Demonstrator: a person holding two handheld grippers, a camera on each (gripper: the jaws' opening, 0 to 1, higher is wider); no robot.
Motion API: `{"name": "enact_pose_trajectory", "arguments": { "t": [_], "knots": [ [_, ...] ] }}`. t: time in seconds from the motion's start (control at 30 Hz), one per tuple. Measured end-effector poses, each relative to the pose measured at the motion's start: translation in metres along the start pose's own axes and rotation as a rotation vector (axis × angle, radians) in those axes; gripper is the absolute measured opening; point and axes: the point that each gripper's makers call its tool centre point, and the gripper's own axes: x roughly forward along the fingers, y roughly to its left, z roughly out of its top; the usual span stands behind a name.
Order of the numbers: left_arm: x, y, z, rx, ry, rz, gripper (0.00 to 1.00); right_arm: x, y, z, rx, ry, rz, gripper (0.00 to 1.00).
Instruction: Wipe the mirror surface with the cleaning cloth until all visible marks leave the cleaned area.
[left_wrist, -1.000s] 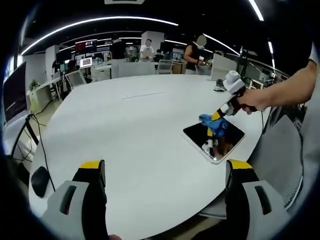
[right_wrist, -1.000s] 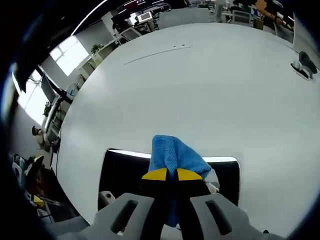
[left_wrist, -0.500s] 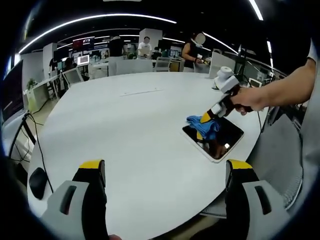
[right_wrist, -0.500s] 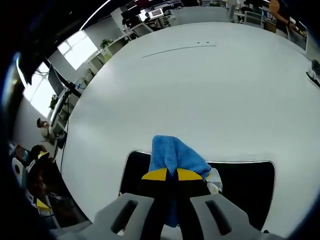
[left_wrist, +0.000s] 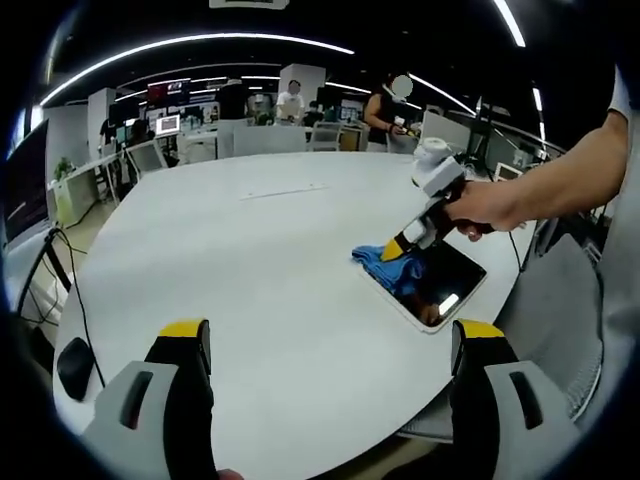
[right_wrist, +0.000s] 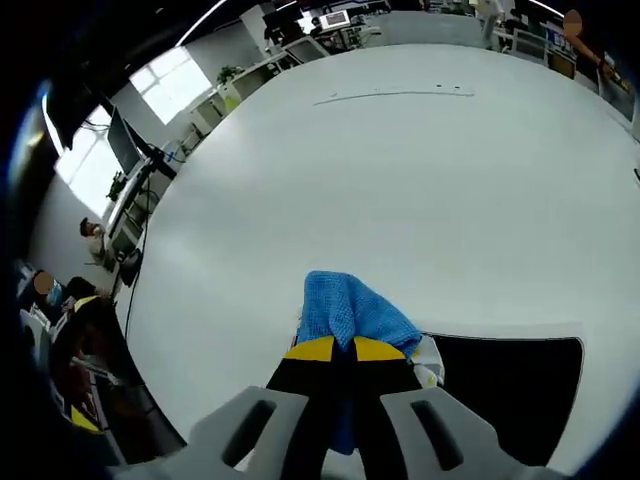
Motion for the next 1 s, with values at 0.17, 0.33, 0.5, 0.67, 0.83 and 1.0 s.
{"name": "enact_pose_trajectory", "arguments": {
  "t": [0.17,0.33,0.5,0.67,0.83,1.0],
  "knots": [
    [0.001,0.001,0.002,0.0,-0.006,0.001,0.99,0.001,0.004,0.0,0.002,0.007,-0.001,0.0],
    [0.002,-0.001,0.004,0.006,-0.006,-0.001,0.99,0.001,0.004,-0.001,-0.006,0.001,-0.001,0.0],
    [0.001,0.0,0.005,0.012,-0.006,0.001,0.99,-0.002,0.004,-0.005,0.002,0.008,-0.003,0.0],
    [-0.001,0.001,0.004,0.012,-0.001,0.01,0.99,-0.005,0.006,-0.012,-0.013,0.015,0.006,0.0],
    [-0.001,-0.002,0.006,0.01,-0.009,0.013,0.99,-0.006,0.006,-0.016,-0.007,0.016,0.006,0.0],
    [-0.001,-0.005,0.007,0.015,-0.011,0.009,0.99,-0.008,0.007,-0.021,-0.013,0.018,0.01,0.0]
  ]
}}
